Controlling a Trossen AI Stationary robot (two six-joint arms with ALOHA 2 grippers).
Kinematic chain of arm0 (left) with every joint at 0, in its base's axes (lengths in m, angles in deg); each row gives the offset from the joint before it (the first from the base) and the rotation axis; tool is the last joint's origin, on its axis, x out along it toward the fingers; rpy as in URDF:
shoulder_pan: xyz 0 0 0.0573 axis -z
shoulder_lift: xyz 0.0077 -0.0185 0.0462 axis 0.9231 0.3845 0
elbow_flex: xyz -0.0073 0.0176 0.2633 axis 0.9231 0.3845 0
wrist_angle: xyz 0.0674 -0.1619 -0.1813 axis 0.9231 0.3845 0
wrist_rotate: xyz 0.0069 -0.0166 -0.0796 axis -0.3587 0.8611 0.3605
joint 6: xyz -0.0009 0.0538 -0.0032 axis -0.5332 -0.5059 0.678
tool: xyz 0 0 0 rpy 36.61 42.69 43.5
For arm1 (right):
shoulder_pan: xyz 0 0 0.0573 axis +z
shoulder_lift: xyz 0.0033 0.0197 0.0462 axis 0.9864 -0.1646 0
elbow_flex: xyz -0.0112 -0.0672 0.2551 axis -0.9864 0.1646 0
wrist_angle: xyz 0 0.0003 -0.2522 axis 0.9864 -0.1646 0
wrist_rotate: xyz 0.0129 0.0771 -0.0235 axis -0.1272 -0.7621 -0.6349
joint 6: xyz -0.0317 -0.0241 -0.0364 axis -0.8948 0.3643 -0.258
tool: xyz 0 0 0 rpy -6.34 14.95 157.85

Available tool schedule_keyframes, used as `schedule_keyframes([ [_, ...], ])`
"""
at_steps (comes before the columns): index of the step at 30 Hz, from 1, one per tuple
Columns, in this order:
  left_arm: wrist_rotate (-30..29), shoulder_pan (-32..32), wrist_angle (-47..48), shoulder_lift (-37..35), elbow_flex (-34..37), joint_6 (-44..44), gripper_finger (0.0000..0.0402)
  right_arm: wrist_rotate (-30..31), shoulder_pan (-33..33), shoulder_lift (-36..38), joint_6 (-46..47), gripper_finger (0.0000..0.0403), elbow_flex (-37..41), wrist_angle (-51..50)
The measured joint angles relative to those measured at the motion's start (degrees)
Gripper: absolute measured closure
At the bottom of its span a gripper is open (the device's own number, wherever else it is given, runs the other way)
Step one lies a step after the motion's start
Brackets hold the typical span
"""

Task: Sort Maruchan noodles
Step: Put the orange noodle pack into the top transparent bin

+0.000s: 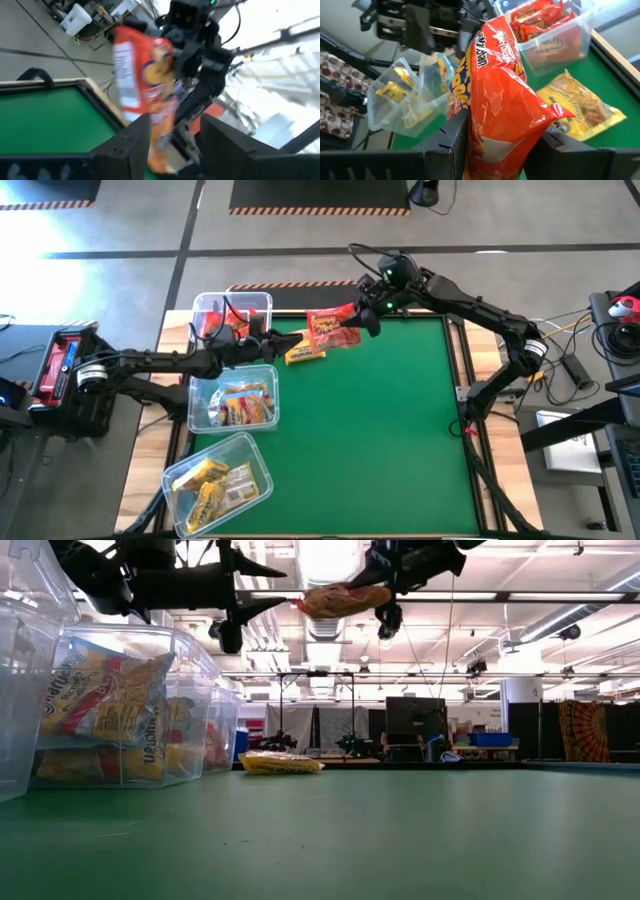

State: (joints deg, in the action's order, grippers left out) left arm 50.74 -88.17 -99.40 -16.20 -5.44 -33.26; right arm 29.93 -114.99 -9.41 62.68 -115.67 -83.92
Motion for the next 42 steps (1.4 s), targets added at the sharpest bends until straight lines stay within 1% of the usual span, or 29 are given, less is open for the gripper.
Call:
schedule_keyframes([
  [5, 2.1, -2.21, 6.02, 0.19, -0.79, -2.49, 0.0208, -0.34, 1.0, 0.21, 0.13, 0.0273, 0.0, 0.07],
  [9, 2.78, -2.43, 7.8, 1.94, -3.32, -3.59, 0.0172, -0.39, 2.16, 0.19, 0.38, 0.0273, 0.0, 0.11],
  [12, 5.89, -2.52, 8.4, 4.53, -6.05, -4.76, 0.0155, -0.16, 2.92, 0.06, -0.5, 0.0273, 0.0, 0.15],
  [14, 8.82, -2.68, 8.46, 6.53, -8.04, -5.06, 0.0151, -0.19, 2.98, 0.06, -0.81, 0.0273, 0.0, -0.07],
  [21, 19.08, -2.82, 4.12, 14.09, -13.95, -3.53, 0.0159, -0.02, 3.34, -0.03, -0.79, 0.0273, -0.01, 0.06],
  [23, 20.84, -2.89, 2.96, 15.69, -14.89, -2.33, 0.0163, -0.2, 3.3, -0.03, -0.87, 0.0273, -0.02, -0.72],
  [31, 22.08, -2.94, -4.2, 18.31, -14.38, 0.41, 0.0169, 0.07, 4.4, 0.08, -1.53, 0.0273, -0.04, -0.03],
  [38, 20.69, -2.89, -5.04, 18.18, -13.44, 1.2, 0.0173, 0.59, 5.34, 0.08, -2.37, 0.0271, -0.04, -0.16],
  [40, 20.56, -2.92, -5.02, 18.16, -13.44, 1.63, 0.0185, 0.51, 5.34, 0.08, -1.84, 0.0265, -0.04, -0.15],
  [42, 20.47, -2.92, -5.0, 18.16, -13.39, 2.16, 0.0207, 0.47, 5.33, 0.06, -1.46, 0.0261, -0.04, -0.15],
])
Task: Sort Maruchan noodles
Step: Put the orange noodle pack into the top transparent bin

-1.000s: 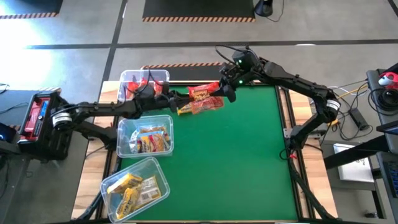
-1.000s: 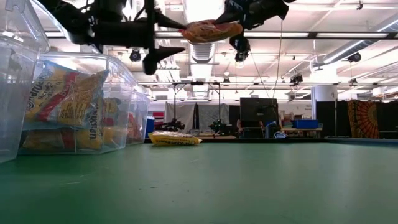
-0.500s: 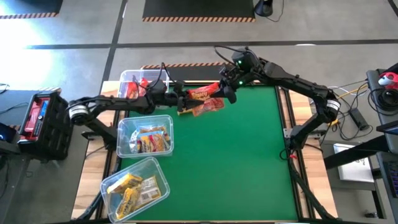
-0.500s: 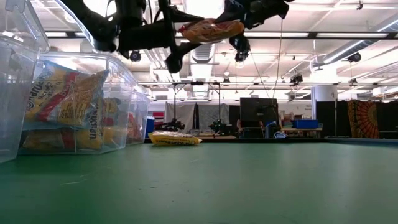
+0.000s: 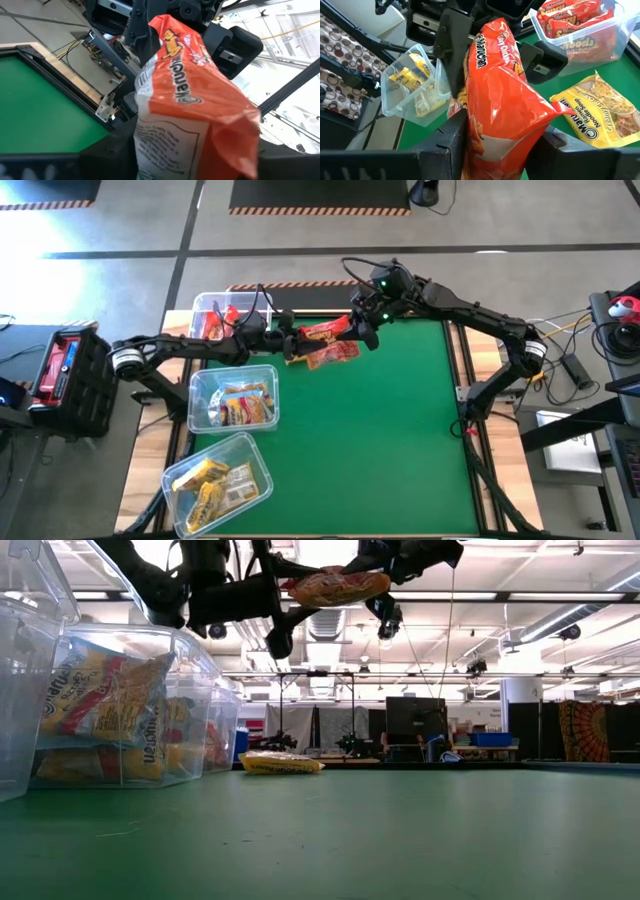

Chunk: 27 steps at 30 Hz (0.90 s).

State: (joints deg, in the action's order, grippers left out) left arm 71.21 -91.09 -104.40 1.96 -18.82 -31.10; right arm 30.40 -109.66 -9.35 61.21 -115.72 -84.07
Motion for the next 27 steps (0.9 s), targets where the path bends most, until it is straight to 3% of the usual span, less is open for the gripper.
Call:
schedule_keyframes([
  [5, -0.16, -0.02, 0.07, 0.0, 0.07, 0.15, 0.0267, -0.27, 0.01, 0.02, 0.04, 0.0258, 0.0, -0.02],
  [18, 0.28, -2.65, 0.55, -0.76, 0.9, 3.55, 0.0263, -0.25, -5.67, 4.86, 0.05, 0.0257, 0.07, -5.11],
  [24, 2.6, -7.01, 1.1, -1.02, 0.9, 3.88, 0.0266, 6.9, -7.72, 6.55, -0.02, 0.0257, 0.07, -10.47],
  [27, 4.65, -11.01, 1.99, -1.76, 0.9, 3.9, 0.0266, 7.35, -7.71, 6.6, -0.03, 0.0257, 0.07, -12.0],
])
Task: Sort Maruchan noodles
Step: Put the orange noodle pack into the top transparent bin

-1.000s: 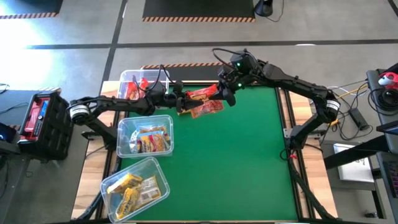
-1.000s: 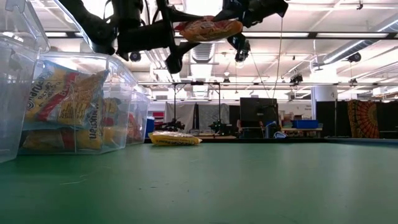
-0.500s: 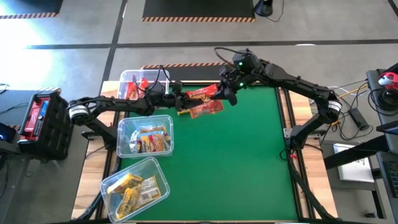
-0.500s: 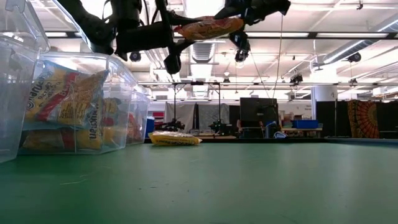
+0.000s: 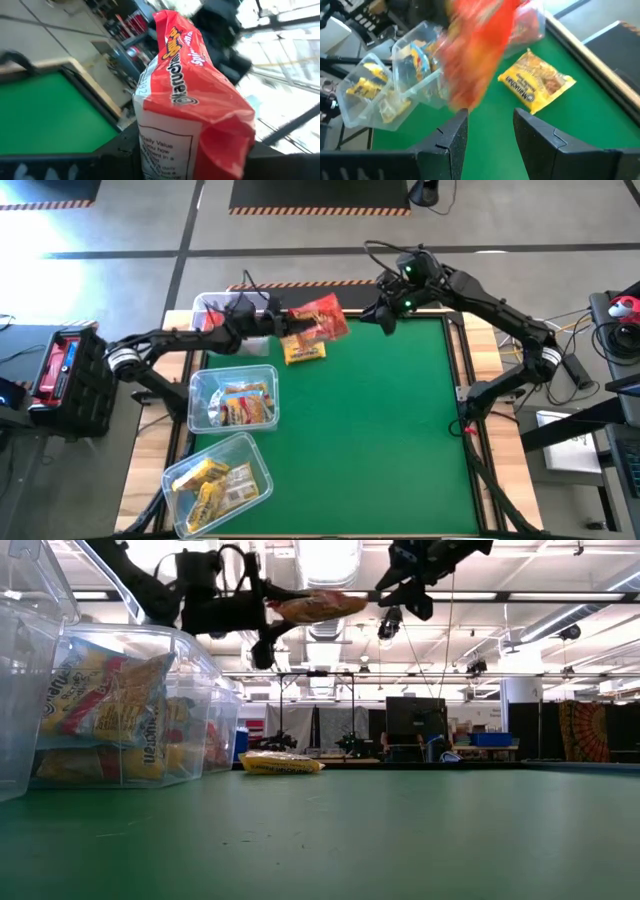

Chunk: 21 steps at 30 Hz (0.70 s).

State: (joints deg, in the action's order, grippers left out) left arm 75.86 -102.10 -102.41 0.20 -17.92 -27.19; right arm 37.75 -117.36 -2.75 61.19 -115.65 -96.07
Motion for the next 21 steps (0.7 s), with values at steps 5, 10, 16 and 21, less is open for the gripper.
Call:
schedule_keyframes([
  [5, 1.51, -8.65, 2.46, -0.49, 0.0, -1.31, 0.0266, -0.21, 0.04, -0.1, -0.73, 0.0257, 0.0, -0.79],
  [10, 1.48, -14.16, 2.34, -0.52, -0.31, -2.88, 0.0256, -0.06, 0.05, -0.26, -2.01, 0.0257, 0.0, -0.65],
  [16, 1.48, -18.29, 2.39, -0.6, -2.52, -8.11, 0.0267, -0.04, 0.04, -0.26, -2.07, 0.0257, 0.0, 0.0],
  [21, 2.55, -22.0, 5.41, -0.66, -5.84, -11.63, 0.0267, -0.06, 0.04, -0.26, -1.46, 0.0257, 0.0, -0.02],
])
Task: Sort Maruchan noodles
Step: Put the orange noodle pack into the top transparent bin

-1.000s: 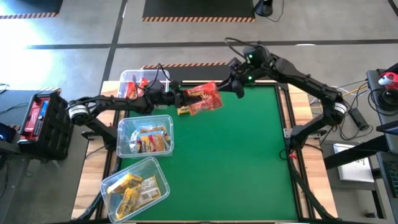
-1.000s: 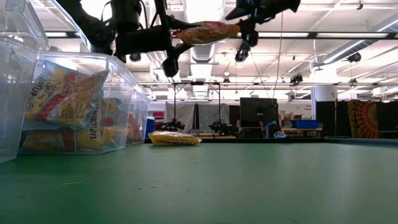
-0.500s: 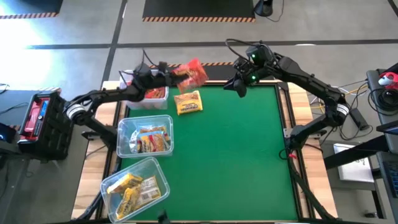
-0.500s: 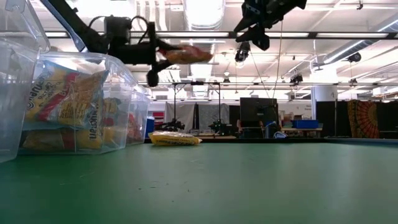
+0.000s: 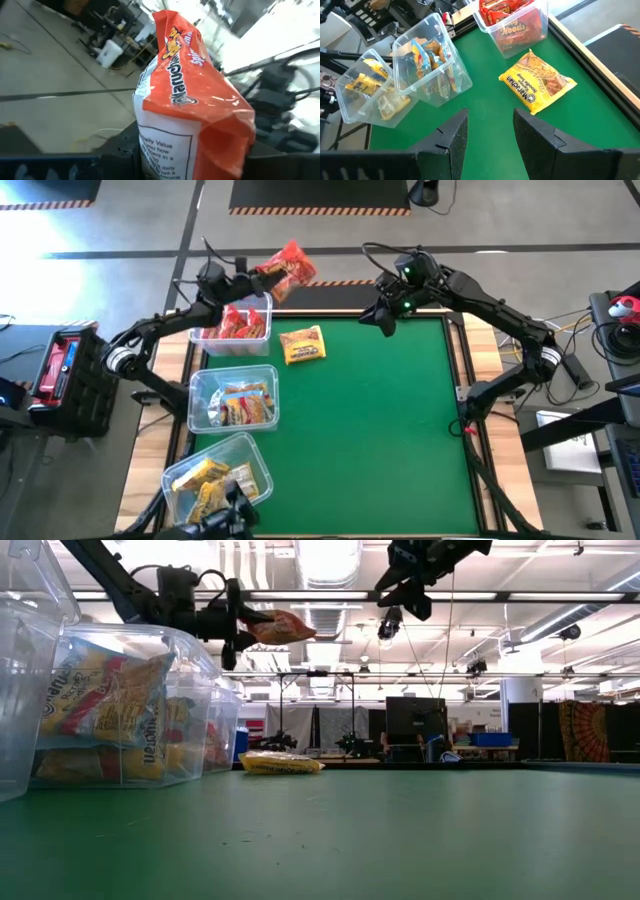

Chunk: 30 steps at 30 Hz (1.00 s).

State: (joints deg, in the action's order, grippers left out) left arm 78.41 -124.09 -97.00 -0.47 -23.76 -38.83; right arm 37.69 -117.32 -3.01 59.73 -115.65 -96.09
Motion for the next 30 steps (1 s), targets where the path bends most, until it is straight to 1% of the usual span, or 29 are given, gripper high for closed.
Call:
schedule_keyframes([
  [2, 0.51, -1.61, 4.91, 0.0, -2.36, -3.82, 0.0267, 0.02, 0.0, 0.0, 0.0, 0.0257, 0.0, 0.0],
  [4, 0.47, -2.83, 12.47, 0.0, -5.9, -8.93, 0.0267, 0.33, 0.0, 0.0, 0.0, 0.0257, 0.0, 0.0],
  [7, 0.15, -3.8, 30.4, 0.0, -13.77, -20.21, 0.0267, 1.98, 0.0, 0.0, 0.02, 0.0257, 0.0, 0.0],
  [8, -1.02, -3.87, 38.24, 0.0, -17.08, -24.28, 0.0267, 2.36, 0.0, 0.0, 0.0, 0.0257, 0.0, 0.0],
  [9, -3.39, -3.89, 46.57, 0.02, -20.38, -28.14, 0.0267, 2.93, 0.0, 0.0, 0.02, 0.0257, 0.0, 0.0],
  [12, -12.33, -3.85, 70.37, 0.02, -30.28, -36.29, 0.0267, 4.2, 0.0, 0.0, 0.31, 0.0257, 0.0, 0.0],
  [14, -15.72, -3.97, 82.5, 0.02, -34.56, -39.21, 0.0267, 4.42, 0.0, 0.0, 1.21, 0.0257, 0.0, 0.0],
  [16, -17.01, -4.0, 91.15, -0.2, -36.93, -40.64, 0.0265, 4.46, 0.02, 0.0, 1.53, 0.0257, 0.0, -0.02],
  [18, -18.08, -3.93, 96.02, -1.3, -37.83, -40.55, 0.0264, 4.48, 0.02, 0.0, 1.79, 0.0257, 0.0, -0.04],
  [24, -26.19, -4.0, 106.07, -6.36, -36.34, -37.65, 0.0265, 4.48, 0.02, 0.0, 2.42, 0.0257, 0.07, -0.5],
  [27, -28.29, -3.85, 106.9, -8.83, -33.52, -33.37, 0.0264, 4.48, 0.02, 0.0, 2.38, 0.0257, 0.07, -0.46],
  [30, -28.46, -3.21, 105.28, -10.72, -28.03, -28.5, 0.0264, 4.48, 0.02, -0.01, 2.37, 0.0257, 0.11, -0.46],
])
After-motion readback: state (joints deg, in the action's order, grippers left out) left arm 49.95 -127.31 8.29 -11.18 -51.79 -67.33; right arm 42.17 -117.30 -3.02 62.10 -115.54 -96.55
